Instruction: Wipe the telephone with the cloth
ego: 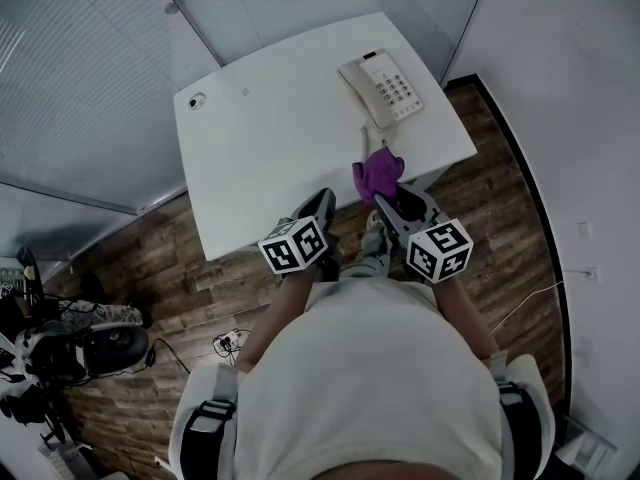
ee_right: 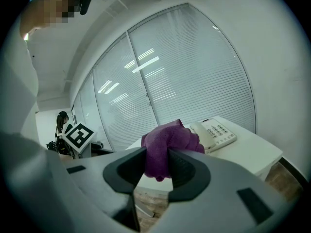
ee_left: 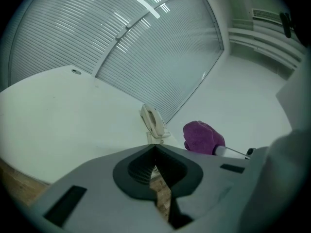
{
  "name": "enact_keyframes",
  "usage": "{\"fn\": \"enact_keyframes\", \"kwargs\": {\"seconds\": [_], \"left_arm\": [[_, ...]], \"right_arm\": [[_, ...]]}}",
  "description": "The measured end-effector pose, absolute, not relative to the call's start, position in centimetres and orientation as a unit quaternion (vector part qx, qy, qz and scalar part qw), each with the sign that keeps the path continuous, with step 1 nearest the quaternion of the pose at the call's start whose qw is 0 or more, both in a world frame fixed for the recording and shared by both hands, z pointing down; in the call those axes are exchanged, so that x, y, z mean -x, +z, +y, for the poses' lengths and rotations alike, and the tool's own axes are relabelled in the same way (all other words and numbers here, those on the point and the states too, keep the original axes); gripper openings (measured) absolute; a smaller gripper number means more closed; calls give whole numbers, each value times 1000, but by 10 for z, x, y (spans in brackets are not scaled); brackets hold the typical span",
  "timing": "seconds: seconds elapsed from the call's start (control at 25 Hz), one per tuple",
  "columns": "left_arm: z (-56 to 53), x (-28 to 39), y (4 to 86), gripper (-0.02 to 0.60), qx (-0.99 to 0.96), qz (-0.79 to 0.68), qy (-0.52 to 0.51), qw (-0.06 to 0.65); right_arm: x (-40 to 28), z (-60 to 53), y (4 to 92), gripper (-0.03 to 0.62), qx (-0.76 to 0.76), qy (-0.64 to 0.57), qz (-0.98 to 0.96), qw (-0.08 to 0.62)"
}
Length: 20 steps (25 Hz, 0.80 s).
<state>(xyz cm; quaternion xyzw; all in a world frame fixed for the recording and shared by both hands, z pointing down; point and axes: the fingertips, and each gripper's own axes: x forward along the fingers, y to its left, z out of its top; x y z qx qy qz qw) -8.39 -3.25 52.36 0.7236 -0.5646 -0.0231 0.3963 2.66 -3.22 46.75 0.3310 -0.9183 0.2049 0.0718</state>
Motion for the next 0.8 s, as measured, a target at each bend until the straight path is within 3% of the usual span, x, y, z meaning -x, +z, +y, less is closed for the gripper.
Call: {"fn": "enact_keyframes", "kwargs": {"seconds": [0.8], "left_arm": [[-43,69,514,21,-734,-556,-29,389]], "right_arm": [[-37,-42,457,127,-351,171,-918,64]]}}
